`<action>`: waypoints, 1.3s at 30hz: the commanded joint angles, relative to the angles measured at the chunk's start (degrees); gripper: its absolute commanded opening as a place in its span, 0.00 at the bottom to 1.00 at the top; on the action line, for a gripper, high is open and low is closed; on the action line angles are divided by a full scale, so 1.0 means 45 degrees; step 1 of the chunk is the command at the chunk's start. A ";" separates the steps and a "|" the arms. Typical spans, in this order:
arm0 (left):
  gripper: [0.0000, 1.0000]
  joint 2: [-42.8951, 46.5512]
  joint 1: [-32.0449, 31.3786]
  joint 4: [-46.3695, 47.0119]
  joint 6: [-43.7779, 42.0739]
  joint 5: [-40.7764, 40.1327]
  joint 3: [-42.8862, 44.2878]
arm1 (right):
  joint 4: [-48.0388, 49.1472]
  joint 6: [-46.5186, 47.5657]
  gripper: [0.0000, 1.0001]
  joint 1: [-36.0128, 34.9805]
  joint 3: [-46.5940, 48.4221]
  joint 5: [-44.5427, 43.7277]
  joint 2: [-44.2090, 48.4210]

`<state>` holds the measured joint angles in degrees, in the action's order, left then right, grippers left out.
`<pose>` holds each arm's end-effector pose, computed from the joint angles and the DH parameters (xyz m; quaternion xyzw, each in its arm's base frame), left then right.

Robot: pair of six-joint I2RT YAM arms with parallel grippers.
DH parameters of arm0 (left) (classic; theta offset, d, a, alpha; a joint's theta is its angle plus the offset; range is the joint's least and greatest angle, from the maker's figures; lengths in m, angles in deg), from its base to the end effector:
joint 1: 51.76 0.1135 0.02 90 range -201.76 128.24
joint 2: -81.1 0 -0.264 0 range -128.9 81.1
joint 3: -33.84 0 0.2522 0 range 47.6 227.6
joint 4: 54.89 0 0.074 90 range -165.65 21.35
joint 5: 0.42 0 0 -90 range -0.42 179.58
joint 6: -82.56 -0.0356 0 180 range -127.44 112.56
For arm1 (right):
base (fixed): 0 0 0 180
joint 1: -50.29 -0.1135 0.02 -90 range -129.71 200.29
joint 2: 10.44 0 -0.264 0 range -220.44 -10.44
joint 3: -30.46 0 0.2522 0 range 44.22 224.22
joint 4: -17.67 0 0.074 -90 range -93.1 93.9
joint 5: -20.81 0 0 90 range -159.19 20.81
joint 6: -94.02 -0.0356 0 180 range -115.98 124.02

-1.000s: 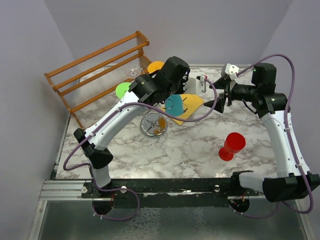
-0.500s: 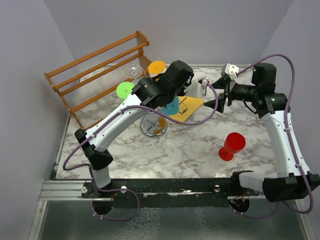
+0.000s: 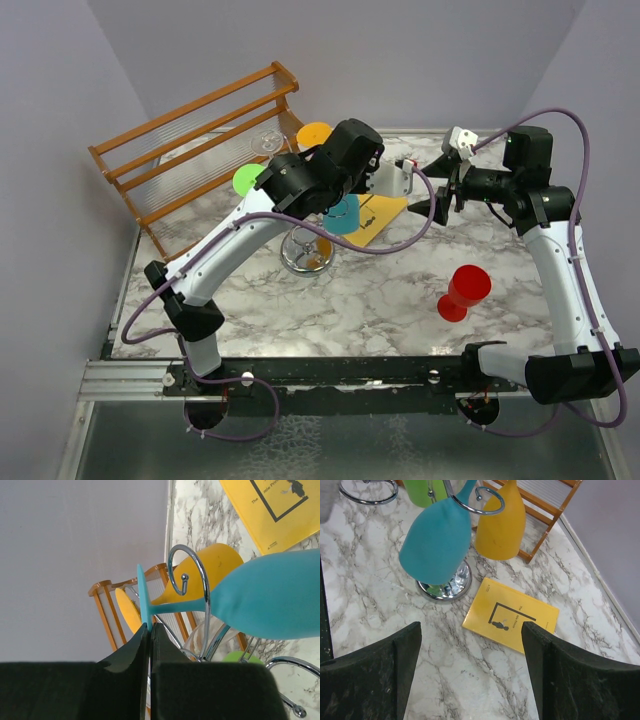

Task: Place the wine glass upside down on the wine glass rack

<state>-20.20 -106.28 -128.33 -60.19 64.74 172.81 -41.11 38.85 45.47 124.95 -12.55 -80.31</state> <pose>0.2197 -0.2825 0.4644 0.6419 0.5943 0.1845 0.4480 0.2325 0.0494 0.4139 -0.4728 0.6564 0.2982 0.5067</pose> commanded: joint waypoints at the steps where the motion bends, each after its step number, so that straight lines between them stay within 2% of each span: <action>1: 0.00 0.0578 -0.0205 -0.0379 0.0241 0.0859 0.0634 | 0.0145 0.0054 0.80 0.0007 -0.0019 -0.0165 -0.0029; 9: 0.00 0.0502 -0.0344 -0.0618 0.0275 0.1481 0.1010 | 0.0156 0.0053 0.81 -0.0003 -0.0049 -0.0185 0.0038; 19: 0.00 0.0206 -0.0470 0.0623 0.0673 0.2073 0.0713 | 0.0140 0.0034 0.81 -0.0003 -0.0067 -0.0167 0.0147; 30: 0.00 -0.0214 -0.0487 0.1851 0.0736 0.1551 0.0257 | 0.0147 0.0014 0.81 -0.0003 -0.0117 -0.0204 0.0338; 39: 0.00 -0.0144 -0.0467 0.2280 0.0846 0.0361 -0.0188 | 0.0196 -0.0127 0.81 -0.0003 -0.0100 -0.0447 0.0389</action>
<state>-21.29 -107.76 -121.68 -57.24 69.81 173.10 -41.09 38.79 45.47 124.71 -13.01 -79.76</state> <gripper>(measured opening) 0.028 0.806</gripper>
